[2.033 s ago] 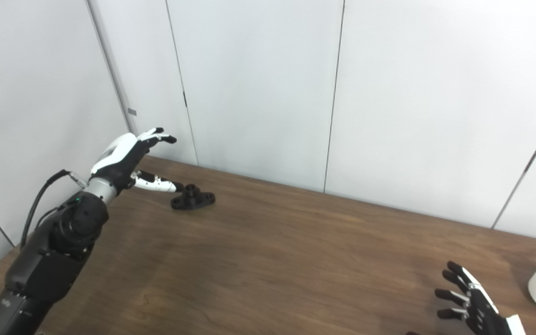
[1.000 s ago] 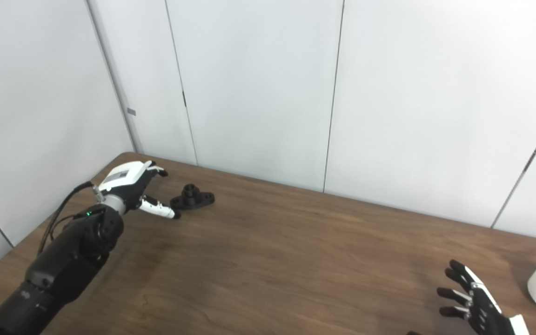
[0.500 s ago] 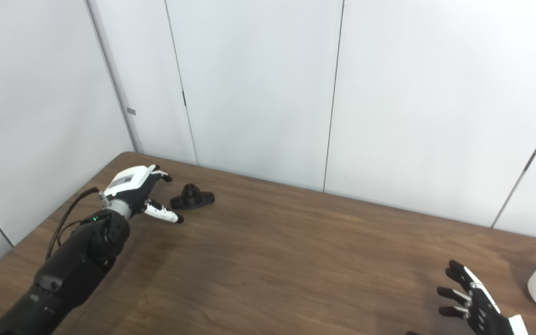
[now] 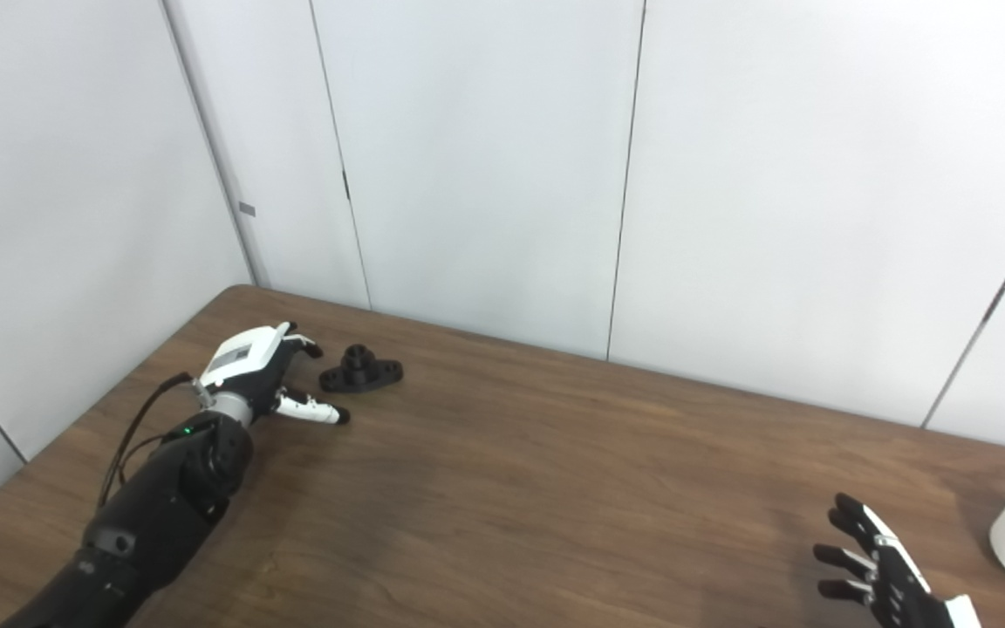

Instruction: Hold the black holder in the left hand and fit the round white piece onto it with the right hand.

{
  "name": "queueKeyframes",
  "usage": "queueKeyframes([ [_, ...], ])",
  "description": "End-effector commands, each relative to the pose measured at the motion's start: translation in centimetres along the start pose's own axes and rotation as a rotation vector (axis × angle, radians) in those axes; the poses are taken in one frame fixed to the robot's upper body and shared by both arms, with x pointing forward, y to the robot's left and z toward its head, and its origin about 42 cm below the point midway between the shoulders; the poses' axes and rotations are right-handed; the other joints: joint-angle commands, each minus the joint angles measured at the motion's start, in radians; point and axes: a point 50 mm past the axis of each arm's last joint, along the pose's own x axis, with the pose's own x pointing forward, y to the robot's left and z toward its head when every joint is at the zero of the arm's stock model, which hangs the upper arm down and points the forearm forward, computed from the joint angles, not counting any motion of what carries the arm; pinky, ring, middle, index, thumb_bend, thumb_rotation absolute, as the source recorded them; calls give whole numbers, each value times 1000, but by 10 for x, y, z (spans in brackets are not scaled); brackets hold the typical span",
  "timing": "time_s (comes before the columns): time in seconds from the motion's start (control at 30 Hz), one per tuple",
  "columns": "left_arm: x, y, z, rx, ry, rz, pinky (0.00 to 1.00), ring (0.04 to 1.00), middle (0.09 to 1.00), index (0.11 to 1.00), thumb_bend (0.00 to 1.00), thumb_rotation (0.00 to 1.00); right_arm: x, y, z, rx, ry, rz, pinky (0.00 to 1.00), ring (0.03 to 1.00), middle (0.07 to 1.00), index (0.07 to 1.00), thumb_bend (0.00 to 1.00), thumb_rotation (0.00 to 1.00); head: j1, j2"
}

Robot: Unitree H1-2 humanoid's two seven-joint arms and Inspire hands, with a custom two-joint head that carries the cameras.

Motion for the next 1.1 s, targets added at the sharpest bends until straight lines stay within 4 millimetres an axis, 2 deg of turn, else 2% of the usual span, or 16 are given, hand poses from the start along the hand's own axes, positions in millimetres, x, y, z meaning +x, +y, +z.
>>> queueKeyframes([
  [0.0, 11, 25, 9, 8, -36, 77, 989, 1000, 1000, 790, 849, 293, 2, -4, 15, -8, -67, -11, 646, 769, 879, 898, 677, 0, -3, 2],
  [0.17, 12, 20, 8, -31, -27, 62, 951, 1000, 996, 783, 833, 288, 0, -4, 17, -13, -65, -12, 644, 769, 879, 896, 676, 0, -6, 7],
  [0.33, 14, 14, 7, -110, -21, 46, 986, 1000, 995, 774, 817, 248, -2, -3, 20, -11, -62, -13, 645, 772, 881, 897, 672, 0, -12, 9],
  [0.83, 21, 3, 8, -59, -28, 1, 934, 1000, 979, 781, 784, 250, -5, -3, 26, -25, -67, -20, 654, 770, 882, 901, 666, 0, -27, 19],
  [1.07, 23, -4, 11, -63, -43, -12, 917, 1000, 954, 773, 777, 220, -3, -2, 28, -22, -66, -26, 651, 765, 878, 896, 669, 0, -33, 22],
])
